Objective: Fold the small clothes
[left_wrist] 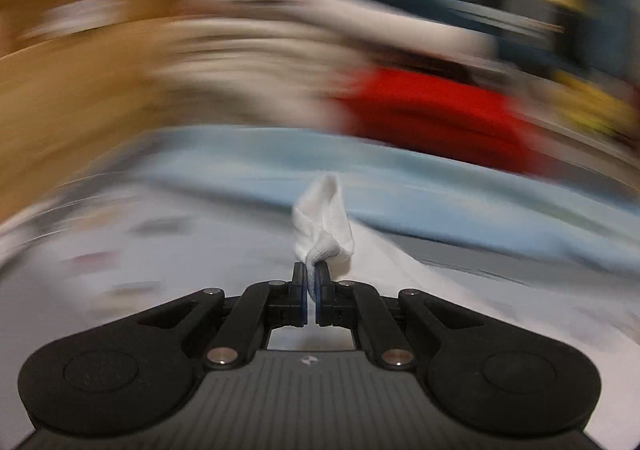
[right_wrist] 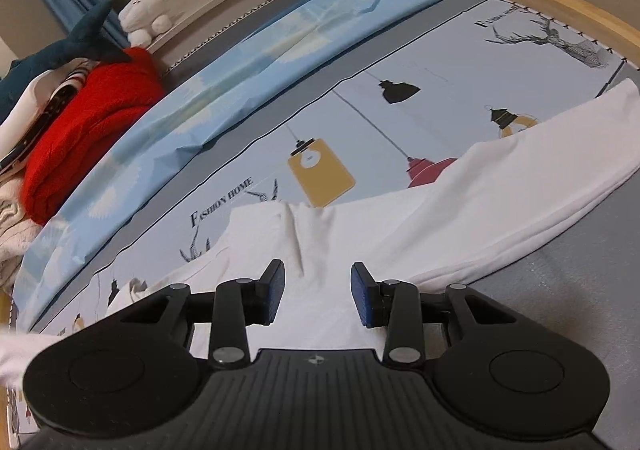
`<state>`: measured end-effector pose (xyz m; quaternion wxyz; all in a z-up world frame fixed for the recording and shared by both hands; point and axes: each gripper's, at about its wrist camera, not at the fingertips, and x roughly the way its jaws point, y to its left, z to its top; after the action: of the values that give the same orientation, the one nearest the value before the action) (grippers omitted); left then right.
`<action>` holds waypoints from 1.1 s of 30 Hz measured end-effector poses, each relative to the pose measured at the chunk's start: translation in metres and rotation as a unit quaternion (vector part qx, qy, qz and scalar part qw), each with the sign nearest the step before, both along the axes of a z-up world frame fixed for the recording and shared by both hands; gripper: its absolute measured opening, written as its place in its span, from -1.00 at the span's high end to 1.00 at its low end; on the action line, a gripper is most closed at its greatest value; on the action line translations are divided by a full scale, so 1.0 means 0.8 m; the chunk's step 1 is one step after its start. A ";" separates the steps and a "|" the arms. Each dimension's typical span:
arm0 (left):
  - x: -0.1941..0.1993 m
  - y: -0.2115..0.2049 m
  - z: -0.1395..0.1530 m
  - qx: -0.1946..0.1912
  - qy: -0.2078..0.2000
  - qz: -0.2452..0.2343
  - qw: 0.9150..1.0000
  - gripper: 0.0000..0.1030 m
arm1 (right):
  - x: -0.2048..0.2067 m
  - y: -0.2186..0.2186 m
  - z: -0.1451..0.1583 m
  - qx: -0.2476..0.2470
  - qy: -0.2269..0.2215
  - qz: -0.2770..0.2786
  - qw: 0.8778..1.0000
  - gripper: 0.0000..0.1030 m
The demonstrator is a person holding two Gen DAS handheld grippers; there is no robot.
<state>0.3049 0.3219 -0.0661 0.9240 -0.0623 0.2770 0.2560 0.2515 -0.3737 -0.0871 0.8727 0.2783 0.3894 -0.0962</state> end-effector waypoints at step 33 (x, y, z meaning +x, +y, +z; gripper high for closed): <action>0.191 -0.263 -0.273 -0.061 0.098 -0.276 0.954 0.84 | 0.184 0.101 -0.153 -0.174 -0.008 0.133 0.976 0.81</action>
<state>0.4578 0.1111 -0.2848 0.9215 -0.0140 0.3876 -0.0210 0.3990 -0.2932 -0.2094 0.9158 0.0682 0.3934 -0.0437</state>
